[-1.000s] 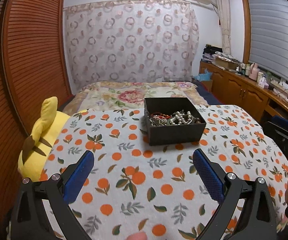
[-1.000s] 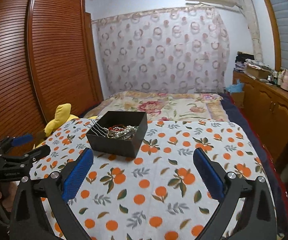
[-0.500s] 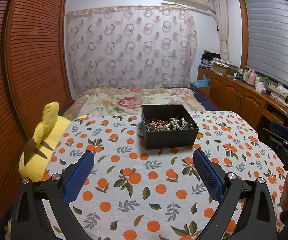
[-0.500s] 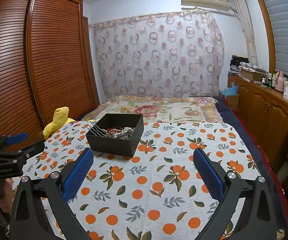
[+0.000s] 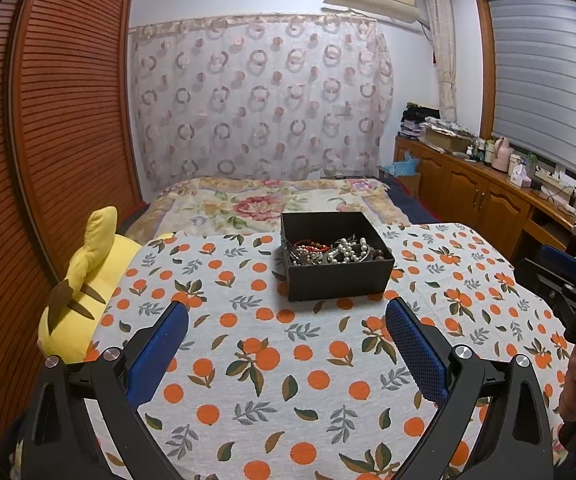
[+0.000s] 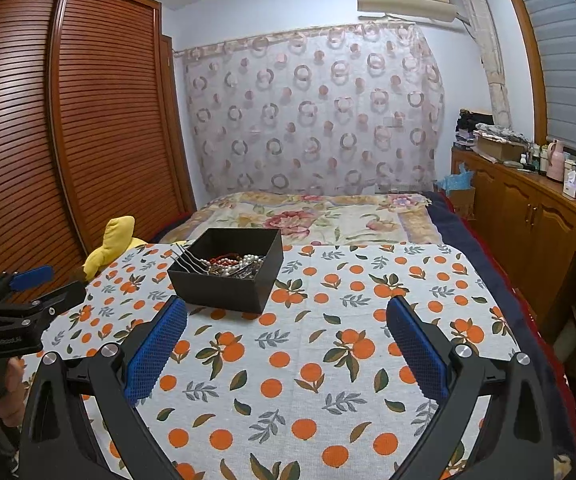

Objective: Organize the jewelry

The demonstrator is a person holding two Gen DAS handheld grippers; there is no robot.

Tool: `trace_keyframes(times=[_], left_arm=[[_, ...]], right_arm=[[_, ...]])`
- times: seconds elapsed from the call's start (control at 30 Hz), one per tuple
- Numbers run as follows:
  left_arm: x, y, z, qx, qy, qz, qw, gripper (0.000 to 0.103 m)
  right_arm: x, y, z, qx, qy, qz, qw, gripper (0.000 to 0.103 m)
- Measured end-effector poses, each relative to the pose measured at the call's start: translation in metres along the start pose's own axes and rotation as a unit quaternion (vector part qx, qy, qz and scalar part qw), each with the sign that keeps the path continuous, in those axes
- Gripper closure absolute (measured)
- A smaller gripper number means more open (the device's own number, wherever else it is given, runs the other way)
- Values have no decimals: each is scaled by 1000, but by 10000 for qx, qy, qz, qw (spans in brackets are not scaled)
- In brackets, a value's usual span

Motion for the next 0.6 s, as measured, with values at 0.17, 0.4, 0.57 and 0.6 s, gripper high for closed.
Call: trace_keyframes(times=[0.17, 0.4, 0.57, 0.6], left_arm=[[-2, -3, 2, -2, 10, 40, 10000, 8], [-4, -6, 3, -1, 15, 80, 10000, 8], [-4, -10, 4, -1, 8, 120, 9999, 8], [-4, -10, 4, 2, 8, 121, 9999, 8]], right_arm=[[0, 0, 0, 3, 3, 0, 10000, 2], [0, 0, 0, 8, -3, 5, 10000, 2], [-1, 0, 2, 24, 4, 10, 10000, 2], [-1, 0, 2, 26, 3, 15, 10000, 2]])
Point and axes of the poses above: each gripper's, at about its wrist camera, not at the fingertips, and y roughly the way its jaws point, z to its right, x to its underside, the point moved 1 cm from there along y, roughly the way its jaws point, and after that the axes turned 8 degrees about y, right-handed, at the moved point
